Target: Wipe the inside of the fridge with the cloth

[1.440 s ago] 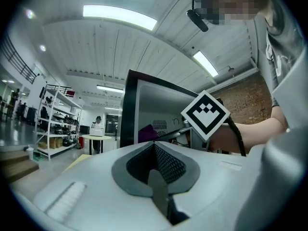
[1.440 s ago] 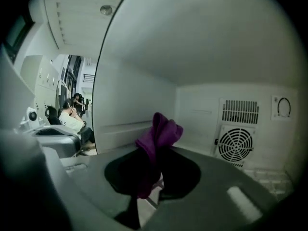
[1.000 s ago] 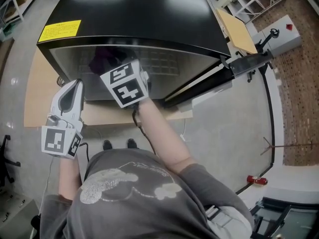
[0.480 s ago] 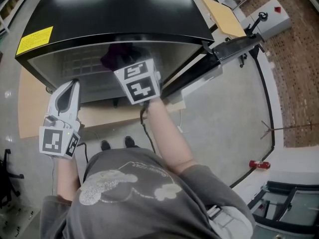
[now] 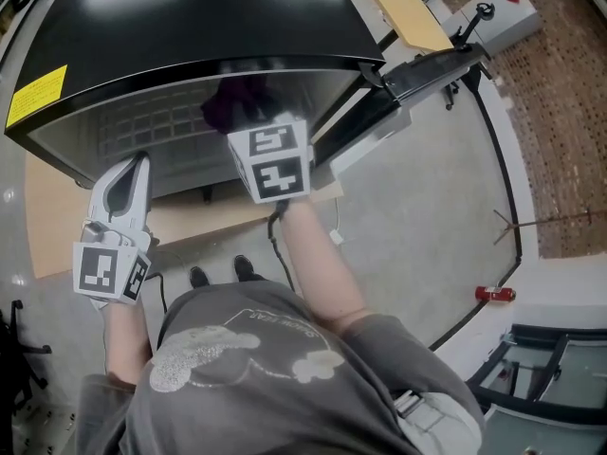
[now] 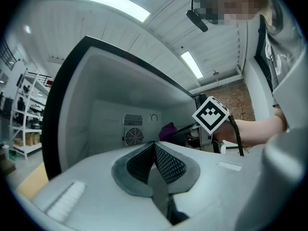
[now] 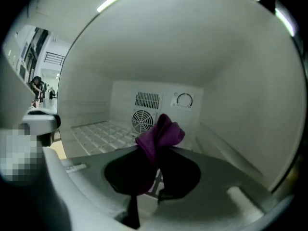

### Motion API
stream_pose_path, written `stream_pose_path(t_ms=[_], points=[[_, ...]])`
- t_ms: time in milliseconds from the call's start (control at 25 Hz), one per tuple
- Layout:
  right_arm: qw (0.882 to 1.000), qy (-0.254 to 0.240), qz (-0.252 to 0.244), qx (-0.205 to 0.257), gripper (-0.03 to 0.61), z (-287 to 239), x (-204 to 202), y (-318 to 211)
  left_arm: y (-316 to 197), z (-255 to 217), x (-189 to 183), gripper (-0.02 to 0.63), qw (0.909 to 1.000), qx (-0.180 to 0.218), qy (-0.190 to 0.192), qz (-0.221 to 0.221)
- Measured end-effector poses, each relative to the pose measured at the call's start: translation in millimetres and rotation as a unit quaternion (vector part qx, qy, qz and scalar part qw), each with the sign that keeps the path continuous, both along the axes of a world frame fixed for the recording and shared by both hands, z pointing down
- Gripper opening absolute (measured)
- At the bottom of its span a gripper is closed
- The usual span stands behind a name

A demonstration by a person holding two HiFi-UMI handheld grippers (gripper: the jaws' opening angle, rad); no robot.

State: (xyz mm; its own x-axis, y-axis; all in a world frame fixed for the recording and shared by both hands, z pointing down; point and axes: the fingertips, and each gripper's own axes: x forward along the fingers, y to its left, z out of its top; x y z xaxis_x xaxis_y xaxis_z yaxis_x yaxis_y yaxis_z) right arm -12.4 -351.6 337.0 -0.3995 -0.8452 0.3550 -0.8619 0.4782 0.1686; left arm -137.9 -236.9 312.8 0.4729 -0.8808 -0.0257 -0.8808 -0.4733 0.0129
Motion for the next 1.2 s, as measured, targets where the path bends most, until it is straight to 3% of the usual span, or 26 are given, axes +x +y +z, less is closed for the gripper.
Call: stream_pose_path(t_ms=[160, 280, 760, 1080, 1200], points=[[0.995, -0.031, 0.054, 0.075, 0.043, -28.7, 12.5, -4.0, -1.7, 0.1, 5.6, 0.018, 1.0000, 0.000, -0.001, 0.008], [0.989, -0.056, 0.089, 0.100, 0.043, -39.2, 27.4, -6.1, -2.0, -0.3, 5.4, 0.017, 0.9999, 0.004, -0.007, 0.006], [0.978, -0.075, 0.147, 0.125, 0.043, -39.0, 61.3, 32.6, -4.6, 4.3, 15.8, 0.017, 0.9995, 0.000, -0.003, 0.032], [0.976, -0.068, 0.162, 0.127, 0.044, -29.1, 84.6, 68.1, -7.0, 7.0, 37.1, 0.018, 0.9980, -0.004, -0.002, 0.062], [0.976, -0.079, 0.145, 0.143, 0.043, -33.0, 82.0, 77.8, -6.8, 9.0, 41.4, 0.017, 0.9979, -0.006, -0.003, 0.065]])
